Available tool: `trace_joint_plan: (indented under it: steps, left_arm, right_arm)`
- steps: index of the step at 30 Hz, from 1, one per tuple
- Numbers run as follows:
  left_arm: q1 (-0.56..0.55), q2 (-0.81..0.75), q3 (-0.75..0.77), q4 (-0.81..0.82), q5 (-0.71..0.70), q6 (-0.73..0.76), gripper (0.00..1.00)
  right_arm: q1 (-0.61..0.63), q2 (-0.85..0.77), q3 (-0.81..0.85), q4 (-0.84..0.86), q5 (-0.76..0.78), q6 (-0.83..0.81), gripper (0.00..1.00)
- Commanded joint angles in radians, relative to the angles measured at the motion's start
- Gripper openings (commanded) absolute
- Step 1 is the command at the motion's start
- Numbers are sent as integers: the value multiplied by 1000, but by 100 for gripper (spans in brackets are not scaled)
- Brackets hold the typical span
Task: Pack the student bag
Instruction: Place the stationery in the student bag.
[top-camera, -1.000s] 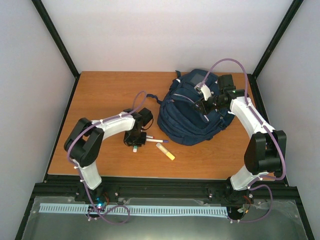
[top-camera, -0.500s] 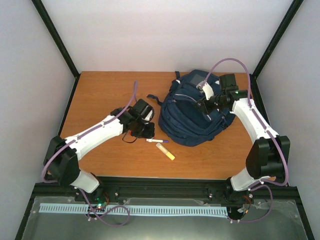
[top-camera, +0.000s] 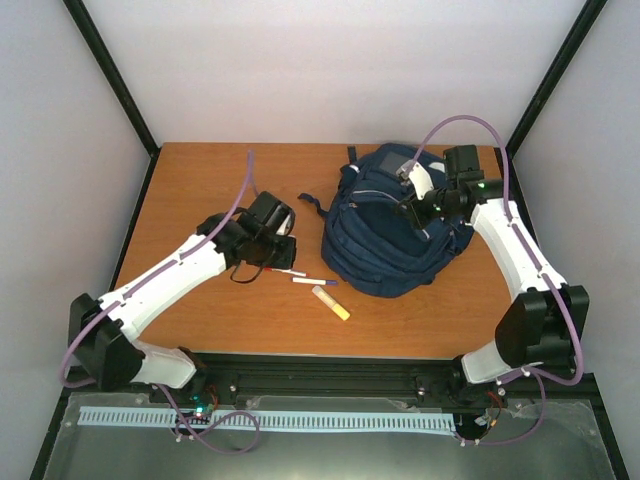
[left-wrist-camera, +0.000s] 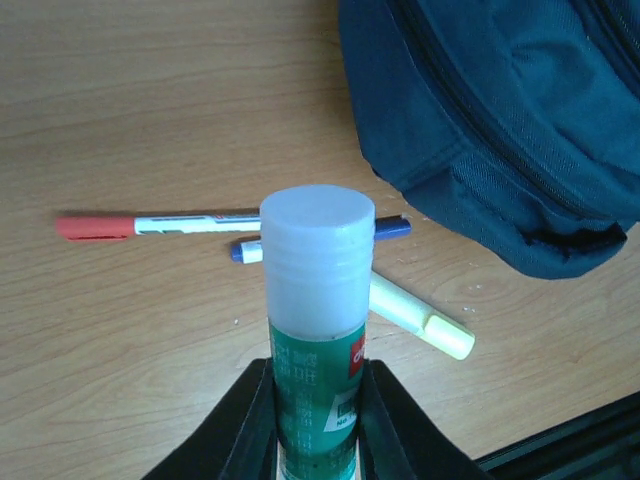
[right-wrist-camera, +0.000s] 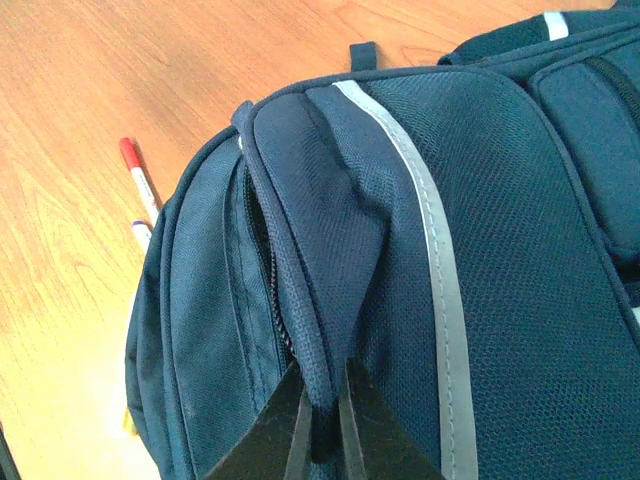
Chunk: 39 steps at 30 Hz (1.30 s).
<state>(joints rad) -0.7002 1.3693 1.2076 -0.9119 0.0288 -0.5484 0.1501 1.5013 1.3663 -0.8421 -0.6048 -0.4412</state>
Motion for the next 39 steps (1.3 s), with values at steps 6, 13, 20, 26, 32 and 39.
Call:
trace_joint_plan:
  steps: [6,13,20,26,32,39]
  left_arm:
    - [1,-54,56,-66,-71,24,1]
    - [1,-42,51,-17,-46,13,1]
    - [1,-35,9,140,146,-38,1]
    - [0,-33,-34,201,157,-36,1]
    - [-1,-56,-54,201,180,-19,1]
    - [0,-59,-64,211,199,-23,1]
  right_arm:
    - [-1,-117,-12,40,-103,-6,3]
    - [-1,-102,11,24,-121,-9,3]
    - [-1,-65,55,-9,-116,-12,3]
    - [-1,-57,66,-36,-102,-14,3]
    - [-1,-61,55,-50,-66,-22,3]
    - [-1,-79,15,-28,-63,-20,3]
